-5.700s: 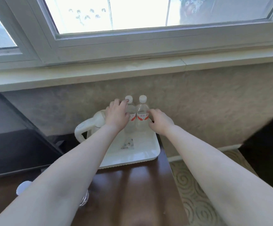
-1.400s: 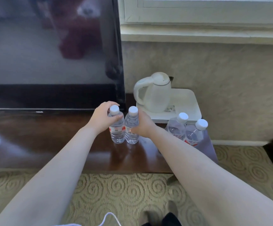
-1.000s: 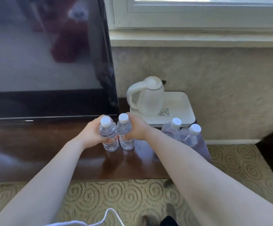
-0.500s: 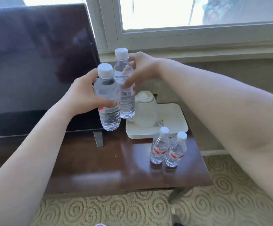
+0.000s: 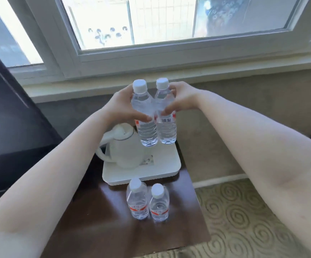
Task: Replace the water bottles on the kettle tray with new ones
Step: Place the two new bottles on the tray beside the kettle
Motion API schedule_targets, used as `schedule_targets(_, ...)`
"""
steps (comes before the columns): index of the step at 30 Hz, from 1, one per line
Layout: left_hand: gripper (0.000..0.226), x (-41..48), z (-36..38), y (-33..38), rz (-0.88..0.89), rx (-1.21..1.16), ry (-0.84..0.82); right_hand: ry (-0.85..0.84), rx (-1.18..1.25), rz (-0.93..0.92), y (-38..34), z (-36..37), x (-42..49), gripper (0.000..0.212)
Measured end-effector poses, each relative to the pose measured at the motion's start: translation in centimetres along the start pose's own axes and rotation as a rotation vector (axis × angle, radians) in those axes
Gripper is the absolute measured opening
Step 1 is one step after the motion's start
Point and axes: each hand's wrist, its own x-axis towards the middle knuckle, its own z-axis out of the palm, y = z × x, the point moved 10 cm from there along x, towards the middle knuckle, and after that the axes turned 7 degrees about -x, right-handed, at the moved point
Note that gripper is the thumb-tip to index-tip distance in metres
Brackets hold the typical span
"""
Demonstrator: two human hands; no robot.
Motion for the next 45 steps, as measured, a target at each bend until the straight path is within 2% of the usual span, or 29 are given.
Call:
schedule_targets(5,0.072,5.8,4.2,-3.6,-0.085,0.073,-0.002,-0.05,-0.01,0.055,8.1,1.0,2.5,0.074)
schedule_targets(8,0.068,8.1,5.6,-6.1,-0.113,0.128,0.018,-0.074,0.026,0.066,11.1,1.8,4.2,0.072)
schedule_targets(14,0.055,10.4,7.5,-11.2,-0.18,0.149,-0.014,-0.088,0.11,0.05,12.9,3.8,8.4,0.066)
schedule_targets(19,0.053,12.1,7.7,-13.5,-0.185,0.473,-0.064,-0.103,0.11,0.079,13.9,5.2,10.8,0.064)
schedule_targets(23,0.058,12.7,8.1,-15.8,-0.246,0.54,-0.038,-0.129,0.134,0.11,15.2,7.1,11.8,0.071)
schedule_targets(27,0.078,12.5,7.9,-17.3,-0.294,0.431,0.036,-0.154,0.108,0.125,16.1,8.9,12.3,0.068)
schedule_targets(30,0.078,12.7,7.7,-17.4,-0.3,0.439,0.036,-0.137,0.127,0.134,16.3,9.1,12.8,0.062)
schedule_targets(37,0.074,12.6,7.9,-18.2,-0.387,0.442,-0.076,-0.094,0.145,0.114,15.3,9.2,13.3,0.069)
schedule_targets(42,0.073,11.9,7.5,-18.1,-0.427,0.307,-0.041,-0.236,0.012,0.041,13.5,9.5,13.4,0.035)
schedule_targets(43,0.074,11.7,7.3,-17.9,-0.416,0.302,-0.04,-0.254,-0.002,0.03,13.2,9.1,13.6,0.036)
schedule_targets(45,0.073,11.6,7.0,-17.2,-0.367,0.316,-0.043,-0.268,-0.031,0.034,12.9,7.7,14.0,0.061)
